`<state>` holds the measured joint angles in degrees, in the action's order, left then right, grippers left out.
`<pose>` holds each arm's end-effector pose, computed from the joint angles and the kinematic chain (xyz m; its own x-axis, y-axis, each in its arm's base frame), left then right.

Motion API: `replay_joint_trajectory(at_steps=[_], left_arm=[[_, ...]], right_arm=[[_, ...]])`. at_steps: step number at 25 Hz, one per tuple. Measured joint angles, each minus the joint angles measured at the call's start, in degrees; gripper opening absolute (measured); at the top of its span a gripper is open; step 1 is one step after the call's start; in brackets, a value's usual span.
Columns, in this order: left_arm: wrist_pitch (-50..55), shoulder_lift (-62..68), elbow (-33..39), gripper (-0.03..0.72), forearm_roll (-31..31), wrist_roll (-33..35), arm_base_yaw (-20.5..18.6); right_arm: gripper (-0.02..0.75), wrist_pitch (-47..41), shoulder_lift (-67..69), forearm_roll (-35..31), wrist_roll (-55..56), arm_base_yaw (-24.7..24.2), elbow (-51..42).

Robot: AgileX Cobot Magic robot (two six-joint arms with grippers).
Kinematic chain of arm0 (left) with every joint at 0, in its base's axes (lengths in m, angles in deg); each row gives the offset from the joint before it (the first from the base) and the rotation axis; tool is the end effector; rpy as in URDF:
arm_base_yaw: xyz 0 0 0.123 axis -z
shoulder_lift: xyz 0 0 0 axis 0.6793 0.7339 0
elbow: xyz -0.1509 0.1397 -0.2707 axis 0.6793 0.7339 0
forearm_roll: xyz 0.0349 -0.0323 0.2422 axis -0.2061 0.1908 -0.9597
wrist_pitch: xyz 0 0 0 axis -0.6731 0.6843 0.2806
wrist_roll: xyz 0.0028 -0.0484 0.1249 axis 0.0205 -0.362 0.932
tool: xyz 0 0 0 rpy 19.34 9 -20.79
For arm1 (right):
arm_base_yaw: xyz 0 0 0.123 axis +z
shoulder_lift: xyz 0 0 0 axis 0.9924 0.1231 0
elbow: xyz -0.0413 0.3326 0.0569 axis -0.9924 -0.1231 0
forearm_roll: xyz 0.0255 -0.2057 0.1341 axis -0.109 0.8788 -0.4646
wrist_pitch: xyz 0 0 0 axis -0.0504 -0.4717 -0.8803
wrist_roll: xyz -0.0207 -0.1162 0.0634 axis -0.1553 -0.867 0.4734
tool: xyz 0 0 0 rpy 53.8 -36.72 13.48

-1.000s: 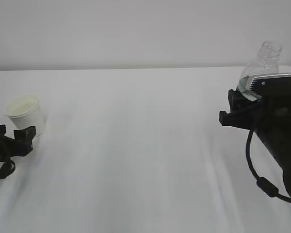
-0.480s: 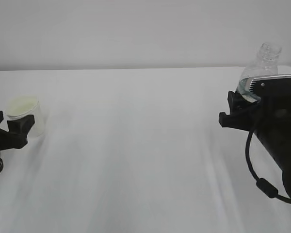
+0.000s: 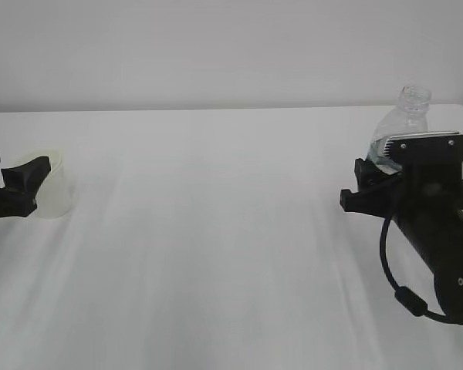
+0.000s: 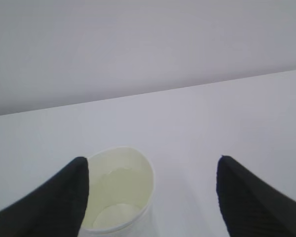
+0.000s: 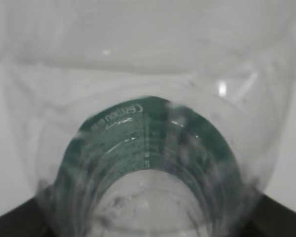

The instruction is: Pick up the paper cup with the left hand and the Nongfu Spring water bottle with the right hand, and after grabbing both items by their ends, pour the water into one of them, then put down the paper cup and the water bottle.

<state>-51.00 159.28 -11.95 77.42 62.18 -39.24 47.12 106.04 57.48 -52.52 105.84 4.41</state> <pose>0.3162 -0.0408 0.2000 -0.1397 0.0343 -0.9896 0.2210 0.9753 0.0026 0.3486 0.0902 0.1688 -0.2272 -0.0744 -0.9710 -0.0026 0.9971 -0.0758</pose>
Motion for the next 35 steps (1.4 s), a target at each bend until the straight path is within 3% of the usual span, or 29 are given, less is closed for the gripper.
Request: replay_joint_trajectory(at_steps=[19,35], left_arm=[[0.0,-0.8,0.0,0.576,-1.2,-0.2,0.0],[0.0,-0.8,0.0,0.567,-1.2,-0.2,0.0]], right_arm=[[0.473,-0.1,10.0,-0.9,0.0,0.0,7.0],[0.473,-0.4,11.2,-1.1,0.2,0.0,7.2]])
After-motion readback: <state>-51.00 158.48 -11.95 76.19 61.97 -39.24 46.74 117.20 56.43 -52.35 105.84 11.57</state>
